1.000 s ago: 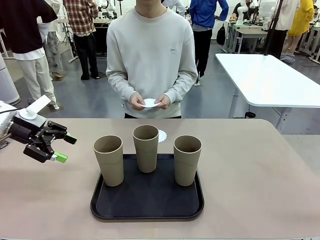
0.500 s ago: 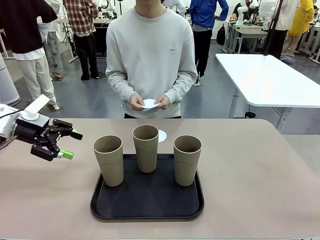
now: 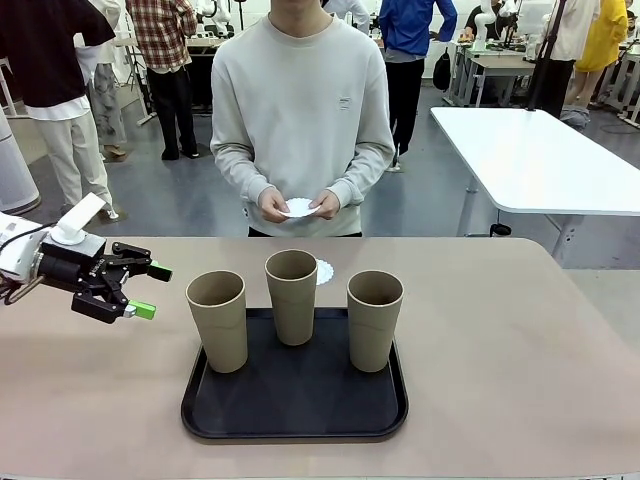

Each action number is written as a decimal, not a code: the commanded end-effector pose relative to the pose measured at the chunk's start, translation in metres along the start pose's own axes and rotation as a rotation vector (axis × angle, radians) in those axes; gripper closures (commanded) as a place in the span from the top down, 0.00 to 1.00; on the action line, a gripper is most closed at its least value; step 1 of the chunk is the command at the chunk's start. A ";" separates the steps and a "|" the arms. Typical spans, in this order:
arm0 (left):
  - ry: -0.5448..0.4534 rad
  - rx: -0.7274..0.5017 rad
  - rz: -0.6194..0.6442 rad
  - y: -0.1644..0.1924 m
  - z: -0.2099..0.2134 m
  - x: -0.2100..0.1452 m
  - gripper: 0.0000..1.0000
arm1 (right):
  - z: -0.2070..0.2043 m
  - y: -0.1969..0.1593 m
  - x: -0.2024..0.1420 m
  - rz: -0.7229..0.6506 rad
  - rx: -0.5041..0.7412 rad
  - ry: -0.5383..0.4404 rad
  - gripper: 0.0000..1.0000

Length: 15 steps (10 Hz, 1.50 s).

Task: Place coasters on the table and set cups on them.
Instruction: Pick up one Reusable plastic cup and place it on a coaster set by the human.

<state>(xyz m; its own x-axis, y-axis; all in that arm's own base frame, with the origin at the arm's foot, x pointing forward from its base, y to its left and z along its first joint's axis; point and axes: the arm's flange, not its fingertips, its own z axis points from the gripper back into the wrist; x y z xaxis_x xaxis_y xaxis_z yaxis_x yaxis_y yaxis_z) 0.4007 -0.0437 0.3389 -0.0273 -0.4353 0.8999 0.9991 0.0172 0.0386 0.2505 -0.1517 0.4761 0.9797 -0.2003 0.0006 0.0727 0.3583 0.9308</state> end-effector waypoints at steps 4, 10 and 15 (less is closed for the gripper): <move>-0.069 -0.043 0.052 0.006 -0.004 -0.011 1.00 | 0.000 0.000 0.001 0.006 0.011 0.002 1.00; -0.240 -0.115 -0.015 0.014 -0.018 -0.047 1.00 | 0.000 0.000 0.001 0.006 0.011 0.002 1.00; -0.340 -0.177 0.010 0.024 -0.051 -0.065 1.00 | 0.000 0.000 0.001 0.006 0.011 0.002 1.00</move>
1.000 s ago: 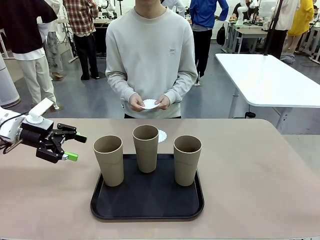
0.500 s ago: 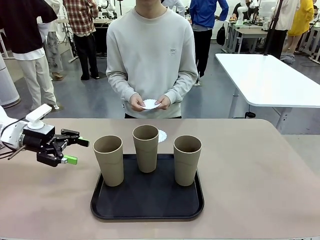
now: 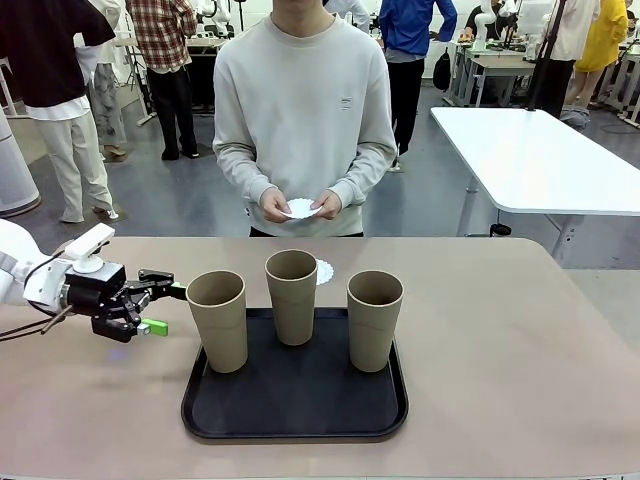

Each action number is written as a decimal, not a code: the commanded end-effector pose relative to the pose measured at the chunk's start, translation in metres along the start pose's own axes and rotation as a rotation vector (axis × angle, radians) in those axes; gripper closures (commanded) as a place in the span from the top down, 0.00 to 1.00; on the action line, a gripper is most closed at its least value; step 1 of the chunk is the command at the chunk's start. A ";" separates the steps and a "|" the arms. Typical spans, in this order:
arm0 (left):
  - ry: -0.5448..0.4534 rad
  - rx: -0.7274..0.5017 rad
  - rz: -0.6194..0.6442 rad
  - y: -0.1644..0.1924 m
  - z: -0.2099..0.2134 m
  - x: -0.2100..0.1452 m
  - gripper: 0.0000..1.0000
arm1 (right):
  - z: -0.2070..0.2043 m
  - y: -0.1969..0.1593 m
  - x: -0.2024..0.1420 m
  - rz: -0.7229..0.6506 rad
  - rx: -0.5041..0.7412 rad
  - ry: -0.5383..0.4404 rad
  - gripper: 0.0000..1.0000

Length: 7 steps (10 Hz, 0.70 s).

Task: Place coasters on the table and set cups on them.
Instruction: Pick up one Reusable plastic cup and place it on a coaster set by the human.

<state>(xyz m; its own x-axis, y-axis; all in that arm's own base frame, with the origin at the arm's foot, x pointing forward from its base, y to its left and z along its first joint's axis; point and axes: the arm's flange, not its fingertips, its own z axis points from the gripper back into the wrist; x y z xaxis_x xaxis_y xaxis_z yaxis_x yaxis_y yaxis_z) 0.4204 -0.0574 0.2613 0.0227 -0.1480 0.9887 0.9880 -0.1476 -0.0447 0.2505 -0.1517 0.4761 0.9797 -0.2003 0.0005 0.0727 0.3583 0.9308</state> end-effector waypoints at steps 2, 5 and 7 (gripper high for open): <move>-0.035 -0.008 -0.017 0.010 -0.008 -0.007 1.00 | 0.000 0.000 0.001 0.006 0.011 0.002 1.00; -0.036 -0.030 -0.031 0.017 -0.021 -0.010 1.00 | 0.000 0.000 0.001 0.006 0.011 0.002 1.00; -0.032 -0.038 -0.035 0.021 -0.029 -0.011 1.00 | 0.000 0.000 0.001 0.006 0.011 0.002 1.00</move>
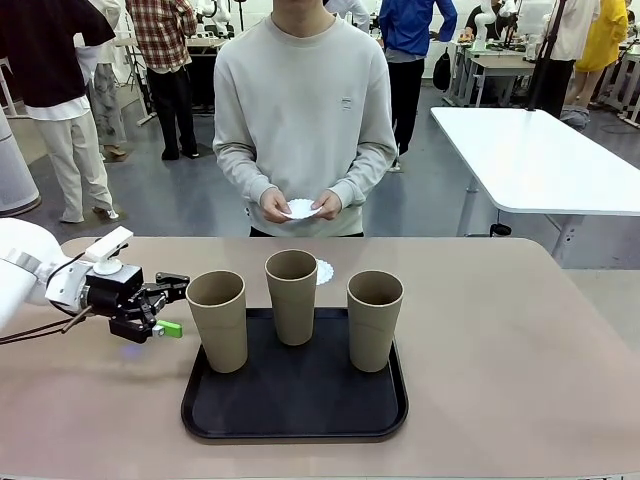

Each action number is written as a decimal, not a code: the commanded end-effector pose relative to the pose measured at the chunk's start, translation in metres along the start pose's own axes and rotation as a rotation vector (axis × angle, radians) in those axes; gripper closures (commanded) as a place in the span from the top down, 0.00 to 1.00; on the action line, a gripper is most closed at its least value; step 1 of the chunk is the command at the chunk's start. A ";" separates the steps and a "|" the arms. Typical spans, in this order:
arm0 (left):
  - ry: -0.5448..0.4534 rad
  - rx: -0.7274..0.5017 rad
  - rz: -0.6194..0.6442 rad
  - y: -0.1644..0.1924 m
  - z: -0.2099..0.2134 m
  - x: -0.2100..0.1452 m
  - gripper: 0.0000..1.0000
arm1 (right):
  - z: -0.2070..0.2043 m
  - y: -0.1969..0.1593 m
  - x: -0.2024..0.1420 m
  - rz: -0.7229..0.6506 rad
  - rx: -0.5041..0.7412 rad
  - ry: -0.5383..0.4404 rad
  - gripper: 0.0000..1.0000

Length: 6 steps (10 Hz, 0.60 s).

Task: Place coasters on the table and set cups on them.
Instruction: Pick up one Reusable plastic cup and place it on a coaster set by the human.

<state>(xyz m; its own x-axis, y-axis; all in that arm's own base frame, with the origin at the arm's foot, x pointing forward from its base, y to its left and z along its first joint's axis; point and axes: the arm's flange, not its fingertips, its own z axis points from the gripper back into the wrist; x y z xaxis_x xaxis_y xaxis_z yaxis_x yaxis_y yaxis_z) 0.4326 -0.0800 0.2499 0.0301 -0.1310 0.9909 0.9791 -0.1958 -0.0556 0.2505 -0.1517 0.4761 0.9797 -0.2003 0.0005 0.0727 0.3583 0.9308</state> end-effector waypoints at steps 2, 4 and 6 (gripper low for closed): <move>-0.010 -0.001 -0.049 0.009 -0.014 -0.004 1.00 | 0.000 0.000 0.001 0.006 0.011 0.002 1.00; -0.012 -0.014 -0.050 0.012 -0.020 -0.004 1.00 | 0.000 0.000 0.001 0.006 0.011 0.002 1.00; -0.005 -0.034 -0.046 0.014 -0.029 -0.005 1.00 | 0.000 0.000 0.001 0.006 0.011 0.002 1.00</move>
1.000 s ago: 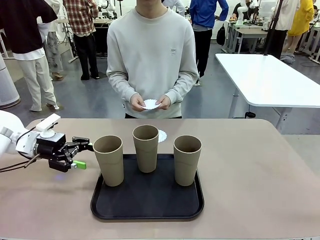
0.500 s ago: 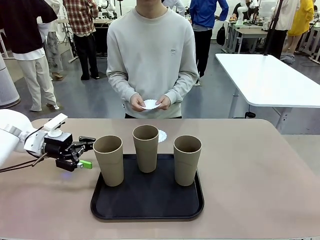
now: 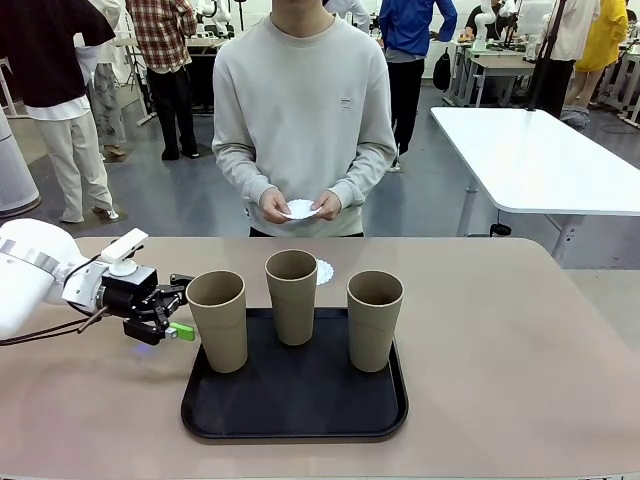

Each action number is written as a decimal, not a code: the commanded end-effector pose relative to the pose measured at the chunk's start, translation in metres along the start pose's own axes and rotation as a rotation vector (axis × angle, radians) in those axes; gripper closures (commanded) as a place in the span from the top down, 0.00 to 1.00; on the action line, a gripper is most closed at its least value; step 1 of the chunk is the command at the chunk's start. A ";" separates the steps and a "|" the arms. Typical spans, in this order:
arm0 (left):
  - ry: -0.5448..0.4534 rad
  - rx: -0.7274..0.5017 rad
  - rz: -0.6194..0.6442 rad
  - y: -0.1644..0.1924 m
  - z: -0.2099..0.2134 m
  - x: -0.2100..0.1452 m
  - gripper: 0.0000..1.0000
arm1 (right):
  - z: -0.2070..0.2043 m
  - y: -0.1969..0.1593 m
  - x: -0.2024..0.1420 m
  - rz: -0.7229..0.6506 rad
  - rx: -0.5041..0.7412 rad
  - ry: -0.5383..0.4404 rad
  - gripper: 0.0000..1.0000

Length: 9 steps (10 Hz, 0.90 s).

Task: Place coasters on the table and set cups on them.
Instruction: Pick up one Reusable plastic cup and place it on a coaster set by the human.

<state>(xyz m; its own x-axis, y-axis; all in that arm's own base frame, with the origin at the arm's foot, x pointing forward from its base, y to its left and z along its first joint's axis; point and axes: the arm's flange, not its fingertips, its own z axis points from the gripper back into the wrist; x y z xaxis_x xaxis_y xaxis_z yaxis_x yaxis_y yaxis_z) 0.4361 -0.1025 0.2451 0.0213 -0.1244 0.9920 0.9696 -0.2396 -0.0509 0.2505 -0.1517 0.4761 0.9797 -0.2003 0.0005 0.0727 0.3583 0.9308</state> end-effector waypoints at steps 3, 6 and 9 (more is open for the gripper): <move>0.010 -0.010 -0.059 0.010 -0.017 -0.005 1.00 | 0.000 0.000 0.001 0.006 0.011 0.002 1.00; 0.017 -0.051 -0.067 0.013 -0.024 -0.011 1.00 | 0.000 0.000 0.001 0.006 0.011 0.002 1.00; 0.003 -0.090 -0.078 0.014 -0.032 -0.014 1.00 | 0.000 0.000 0.001 0.006 0.011 0.002 1.00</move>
<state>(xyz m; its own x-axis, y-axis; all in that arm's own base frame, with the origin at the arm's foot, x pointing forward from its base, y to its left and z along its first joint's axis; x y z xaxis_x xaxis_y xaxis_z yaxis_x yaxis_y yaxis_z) 0.4396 -0.1331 0.2303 -0.0034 -0.1229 0.9924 0.9506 -0.3084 -0.0350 0.2505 -0.1517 0.4761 0.9797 -0.2003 0.0005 0.0727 0.3583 0.9308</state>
